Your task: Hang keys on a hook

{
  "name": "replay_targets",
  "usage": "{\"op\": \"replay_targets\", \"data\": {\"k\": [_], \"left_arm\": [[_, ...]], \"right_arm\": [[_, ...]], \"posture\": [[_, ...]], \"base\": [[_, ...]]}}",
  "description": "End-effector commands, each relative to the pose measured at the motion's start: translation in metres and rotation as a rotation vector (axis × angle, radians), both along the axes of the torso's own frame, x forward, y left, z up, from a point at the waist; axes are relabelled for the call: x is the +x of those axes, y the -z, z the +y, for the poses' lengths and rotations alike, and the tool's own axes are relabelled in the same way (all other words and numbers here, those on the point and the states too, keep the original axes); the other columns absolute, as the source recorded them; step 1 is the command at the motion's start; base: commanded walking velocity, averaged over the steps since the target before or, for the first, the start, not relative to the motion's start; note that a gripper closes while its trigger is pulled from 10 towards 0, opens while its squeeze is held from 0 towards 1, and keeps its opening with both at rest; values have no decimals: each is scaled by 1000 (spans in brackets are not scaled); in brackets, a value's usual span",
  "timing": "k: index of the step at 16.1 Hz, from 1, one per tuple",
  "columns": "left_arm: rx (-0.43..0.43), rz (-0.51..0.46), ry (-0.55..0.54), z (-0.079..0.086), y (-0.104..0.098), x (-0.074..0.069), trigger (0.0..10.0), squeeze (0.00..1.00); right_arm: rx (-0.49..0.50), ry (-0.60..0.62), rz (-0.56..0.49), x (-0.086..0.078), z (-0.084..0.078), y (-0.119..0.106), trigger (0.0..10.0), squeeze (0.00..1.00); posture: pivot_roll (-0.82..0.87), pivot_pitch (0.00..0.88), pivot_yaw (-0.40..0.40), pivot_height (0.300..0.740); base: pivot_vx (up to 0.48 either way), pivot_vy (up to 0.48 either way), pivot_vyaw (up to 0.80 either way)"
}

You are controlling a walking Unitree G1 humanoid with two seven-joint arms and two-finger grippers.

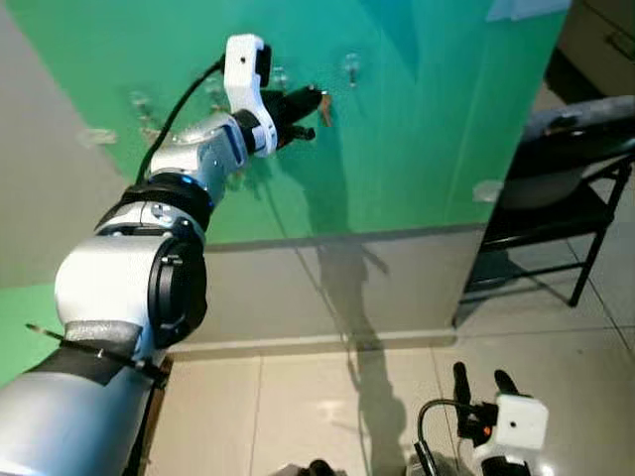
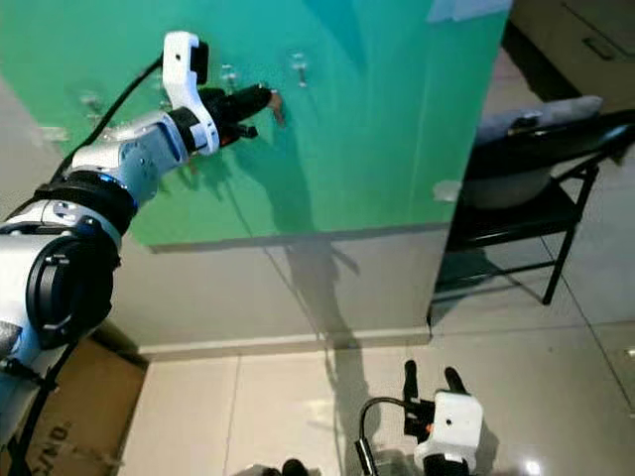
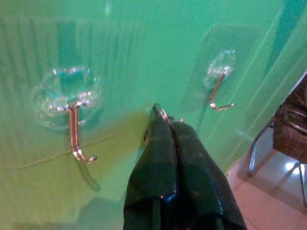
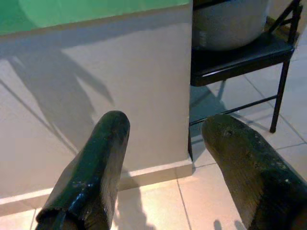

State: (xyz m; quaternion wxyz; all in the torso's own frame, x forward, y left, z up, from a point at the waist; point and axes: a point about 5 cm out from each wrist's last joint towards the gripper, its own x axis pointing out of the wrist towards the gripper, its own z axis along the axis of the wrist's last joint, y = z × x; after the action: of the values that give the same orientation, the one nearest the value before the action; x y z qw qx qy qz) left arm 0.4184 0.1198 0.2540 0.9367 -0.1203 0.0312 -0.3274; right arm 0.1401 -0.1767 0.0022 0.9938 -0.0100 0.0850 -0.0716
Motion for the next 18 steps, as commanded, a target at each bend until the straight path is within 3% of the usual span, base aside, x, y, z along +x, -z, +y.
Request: {"op": "replay_targets", "data": {"k": [1, 4, 9, 12, 15, 16, 17, 18], "left_arm": [[20, -24, -38, 14, -3, 1, 10000, 0], [94, -96, 132, 9, -2, -5, 10000, 0], [187, -191, 265, 12, 4, -13, 10000, 0], [266, -241, 287, 10, 31, -22, 10000, 0], [226, -289, 342, -4, 48, -46, 10000, 0], [239, -300, 340, -10, 62, -67, 10000, 0], [245, -295, 315, -10, 71, -77, 10000, 0], [292, -266, 152, -2, 103, -93, 10000, 0]], "right_arm": [[11, -17, 4, 3, 9, -5, 10000, 0], [15, -49, 0, 15, 13, -15, 10000, 0], [11, -143, 20, 42, 18, -24, 10000, 0], [7, -190, 20, 58, 16, -26, 10000, 0], [7, -199, 29, 64, 10, -22, 10000, 0], [5, -210, 37, 66, 7, -20, 10000, 0], [6, -213, 40, 67, 6, -18, 10000, 0], [15, -210, 43, 69, 4, -16, 10000, 0]], "posture": [[-435, 48, 235, 740], [-383, 28, 206, 740], [-288, 0, 153, 740], [-229, 0, 124, 740], [-200, 0, 109, 740], [-182, 0, 103, 740], [-170, 0, 94, 740], [-151, 0, 83, 740]], "base": [[0, 0, 0], [0, 0, 0], [0, 0, 0], [0, 0, 0], [0, 0, 0], [0, 0, 0], [0, 0, 0], [0, 0, 0]]}}
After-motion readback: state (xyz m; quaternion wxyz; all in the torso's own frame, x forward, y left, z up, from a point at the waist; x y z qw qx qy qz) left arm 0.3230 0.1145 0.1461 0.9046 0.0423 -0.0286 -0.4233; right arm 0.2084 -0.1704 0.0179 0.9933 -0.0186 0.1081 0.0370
